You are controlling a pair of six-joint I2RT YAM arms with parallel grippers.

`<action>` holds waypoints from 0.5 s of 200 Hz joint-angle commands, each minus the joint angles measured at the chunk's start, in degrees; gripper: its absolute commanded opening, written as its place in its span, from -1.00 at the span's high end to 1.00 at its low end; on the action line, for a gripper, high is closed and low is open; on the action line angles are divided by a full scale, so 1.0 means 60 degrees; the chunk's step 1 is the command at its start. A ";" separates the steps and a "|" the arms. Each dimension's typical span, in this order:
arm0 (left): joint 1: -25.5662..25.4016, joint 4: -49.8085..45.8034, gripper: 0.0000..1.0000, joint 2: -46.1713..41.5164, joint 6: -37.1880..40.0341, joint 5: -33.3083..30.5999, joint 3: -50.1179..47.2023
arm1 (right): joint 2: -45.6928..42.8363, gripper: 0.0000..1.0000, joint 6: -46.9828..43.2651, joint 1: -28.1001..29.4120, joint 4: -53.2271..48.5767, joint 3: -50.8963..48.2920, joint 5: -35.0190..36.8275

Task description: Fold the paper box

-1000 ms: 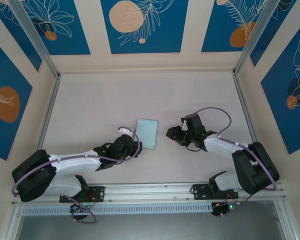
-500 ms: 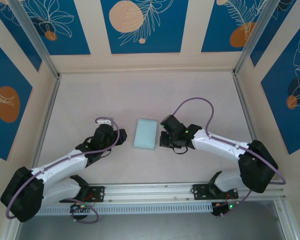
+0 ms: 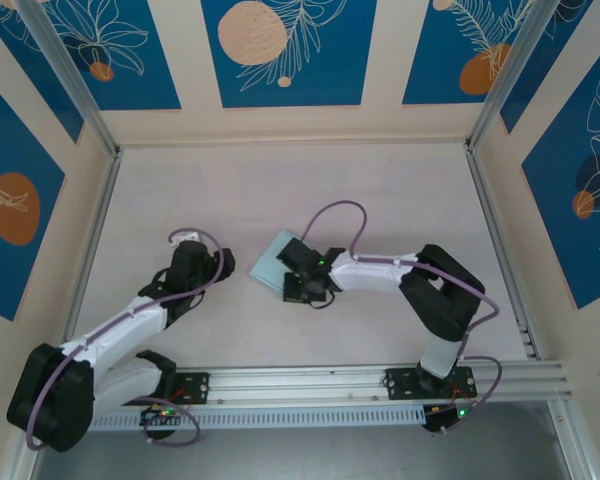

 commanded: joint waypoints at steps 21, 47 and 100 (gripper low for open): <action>0.0628 -0.0672 -1.00 -0.0982 0.0669 -0.1443 0.0181 | 0.1796 0.88 -0.0640 -0.0098 0.1008 0.2493 -0.0958; 0.0834 -0.0373 -1.00 -0.1355 0.0929 -0.1725 0.0040 | 0.2419 0.90 -0.0969 -0.0453 0.0928 0.3872 -0.1741; 0.1039 0.0072 -1.00 -0.1568 0.2696 -0.2362 0.0098 | -0.0357 0.76 -0.1942 -0.0898 -0.0309 0.2534 -0.0667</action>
